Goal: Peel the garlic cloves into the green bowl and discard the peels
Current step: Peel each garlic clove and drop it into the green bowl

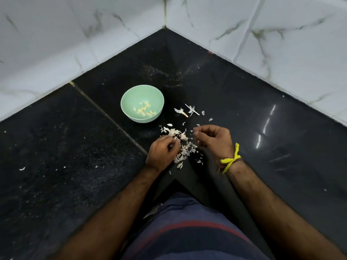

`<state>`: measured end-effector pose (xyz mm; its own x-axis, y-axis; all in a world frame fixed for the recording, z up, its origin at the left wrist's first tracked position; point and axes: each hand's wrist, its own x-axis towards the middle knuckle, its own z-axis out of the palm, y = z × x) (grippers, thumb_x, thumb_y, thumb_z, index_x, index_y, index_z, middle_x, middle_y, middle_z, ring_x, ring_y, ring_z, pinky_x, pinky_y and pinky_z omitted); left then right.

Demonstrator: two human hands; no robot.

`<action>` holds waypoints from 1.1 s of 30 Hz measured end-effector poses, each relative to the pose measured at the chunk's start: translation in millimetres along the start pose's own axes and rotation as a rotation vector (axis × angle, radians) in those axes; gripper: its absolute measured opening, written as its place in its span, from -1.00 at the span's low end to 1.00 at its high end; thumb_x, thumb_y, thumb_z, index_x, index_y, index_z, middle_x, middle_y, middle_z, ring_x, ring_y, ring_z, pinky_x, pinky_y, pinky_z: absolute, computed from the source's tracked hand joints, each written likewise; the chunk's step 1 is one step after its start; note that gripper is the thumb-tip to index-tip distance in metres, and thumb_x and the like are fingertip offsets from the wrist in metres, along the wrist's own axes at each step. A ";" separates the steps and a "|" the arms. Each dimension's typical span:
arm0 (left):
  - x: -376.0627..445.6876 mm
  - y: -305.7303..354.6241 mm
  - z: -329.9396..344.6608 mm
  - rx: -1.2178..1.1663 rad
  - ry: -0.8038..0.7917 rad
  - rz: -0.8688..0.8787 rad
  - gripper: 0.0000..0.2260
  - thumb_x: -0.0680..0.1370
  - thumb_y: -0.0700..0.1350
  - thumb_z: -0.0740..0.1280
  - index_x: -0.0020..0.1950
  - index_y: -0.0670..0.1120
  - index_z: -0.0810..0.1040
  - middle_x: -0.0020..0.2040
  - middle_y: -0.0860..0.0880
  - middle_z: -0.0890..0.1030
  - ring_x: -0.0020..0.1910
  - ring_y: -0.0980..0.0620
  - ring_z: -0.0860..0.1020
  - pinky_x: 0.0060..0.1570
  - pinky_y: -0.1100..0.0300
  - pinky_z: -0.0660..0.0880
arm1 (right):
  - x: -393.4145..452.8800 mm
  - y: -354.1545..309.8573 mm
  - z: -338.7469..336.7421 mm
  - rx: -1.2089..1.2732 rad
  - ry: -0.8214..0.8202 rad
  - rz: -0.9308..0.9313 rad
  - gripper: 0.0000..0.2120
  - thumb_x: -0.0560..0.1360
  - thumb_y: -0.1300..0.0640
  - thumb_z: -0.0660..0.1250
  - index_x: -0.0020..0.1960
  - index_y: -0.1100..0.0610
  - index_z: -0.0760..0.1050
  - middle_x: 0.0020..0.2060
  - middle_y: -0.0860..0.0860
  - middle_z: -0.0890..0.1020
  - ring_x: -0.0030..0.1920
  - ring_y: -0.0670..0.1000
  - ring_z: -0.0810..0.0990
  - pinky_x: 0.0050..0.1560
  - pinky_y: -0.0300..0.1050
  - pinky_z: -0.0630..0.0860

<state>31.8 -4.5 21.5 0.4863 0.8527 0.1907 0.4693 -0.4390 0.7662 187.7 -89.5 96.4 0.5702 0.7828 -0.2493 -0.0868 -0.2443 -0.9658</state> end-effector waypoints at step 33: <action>1.7 -19.9 8.0 -0.057 0.055 0.170 -0.89 0.47 -0.21 0.32 -0.13 -0.14 0.66 -0.16 0.00 0.65 -0.16 0.03 0.59 -0.05 0.21 0.52 | 41.0 33.3 3.5 -0.125 0.293 -0.050 -0.69 0.50 0.41 0.34 -0.20 0.02 0.65 -0.31 -0.01 0.70 -0.29 -0.01 0.67 -0.15 -0.06 0.63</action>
<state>29.2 3.5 1.7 0.5135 0.7824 0.3522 0.3406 -0.5627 0.7533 205.3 -63.5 53.7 0.7837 0.6020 -0.1528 0.0383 -0.2924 -0.9555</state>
